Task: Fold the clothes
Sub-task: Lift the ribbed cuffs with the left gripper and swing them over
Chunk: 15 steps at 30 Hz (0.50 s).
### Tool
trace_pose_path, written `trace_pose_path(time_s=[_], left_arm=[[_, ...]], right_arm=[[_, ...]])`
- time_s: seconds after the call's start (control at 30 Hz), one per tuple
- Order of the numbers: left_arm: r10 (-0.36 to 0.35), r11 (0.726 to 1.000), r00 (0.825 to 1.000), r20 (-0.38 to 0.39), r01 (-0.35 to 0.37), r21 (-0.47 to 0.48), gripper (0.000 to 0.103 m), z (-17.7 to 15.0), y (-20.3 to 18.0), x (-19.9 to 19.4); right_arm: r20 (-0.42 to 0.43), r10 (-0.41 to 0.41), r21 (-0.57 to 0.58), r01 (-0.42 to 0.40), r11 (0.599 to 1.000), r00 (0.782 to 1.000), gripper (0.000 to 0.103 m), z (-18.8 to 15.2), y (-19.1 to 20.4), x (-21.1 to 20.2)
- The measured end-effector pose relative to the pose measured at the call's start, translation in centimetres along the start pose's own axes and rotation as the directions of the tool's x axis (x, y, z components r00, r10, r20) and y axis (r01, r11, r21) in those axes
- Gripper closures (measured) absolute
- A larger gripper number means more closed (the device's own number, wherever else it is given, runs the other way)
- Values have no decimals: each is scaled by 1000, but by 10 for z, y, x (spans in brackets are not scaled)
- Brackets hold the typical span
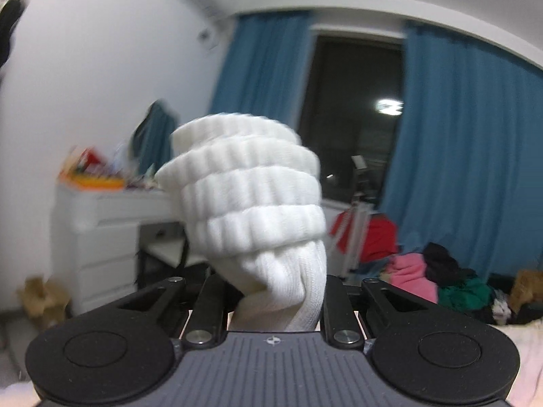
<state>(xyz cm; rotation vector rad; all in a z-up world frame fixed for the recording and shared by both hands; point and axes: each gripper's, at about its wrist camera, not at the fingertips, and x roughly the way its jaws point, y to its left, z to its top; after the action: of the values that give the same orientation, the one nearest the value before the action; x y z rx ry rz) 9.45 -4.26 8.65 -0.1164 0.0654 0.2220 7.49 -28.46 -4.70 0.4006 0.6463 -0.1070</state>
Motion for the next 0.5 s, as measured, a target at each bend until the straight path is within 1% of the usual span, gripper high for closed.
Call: trace_pose_path(time_s=[0.07,0.13,0.2,0.3,0.37,0.4,0.43,0.5], left_arm=[[-25,998,1000,14,24,58,86,-12,-43,-5],[-51,991,999,18,48,127,87,-35,-87,-9],[-84,975,996,-1,83,205,87,-65,-127,-11],[-135,932,988,-81,154,327,87,-121,-174,-15],[-148,891,979,-143,194,411,87,-155,-198,-17],[-151,867,973,-174,215,450,87,-173,-210,-18],[-151,849,969,-198,230,475,87,-185,-216,-18],[-149,833,962,-230,248,494,85,-199,-223,-16]], right_arm=[[26,-18,60,17,998,999,28,7,-16,-5],[50,-38,124,32,992,998,28,13,-33,-10],[67,-57,193,43,980,996,28,16,-50,-13],[79,-68,282,43,958,995,28,20,-73,-13],[87,-56,328,24,944,995,27,21,-83,-11],[90,-36,350,2,937,995,27,20,-85,-10],[93,3,380,-38,924,996,27,19,-89,-9],[102,79,440,-116,890,992,26,17,-96,-5]])
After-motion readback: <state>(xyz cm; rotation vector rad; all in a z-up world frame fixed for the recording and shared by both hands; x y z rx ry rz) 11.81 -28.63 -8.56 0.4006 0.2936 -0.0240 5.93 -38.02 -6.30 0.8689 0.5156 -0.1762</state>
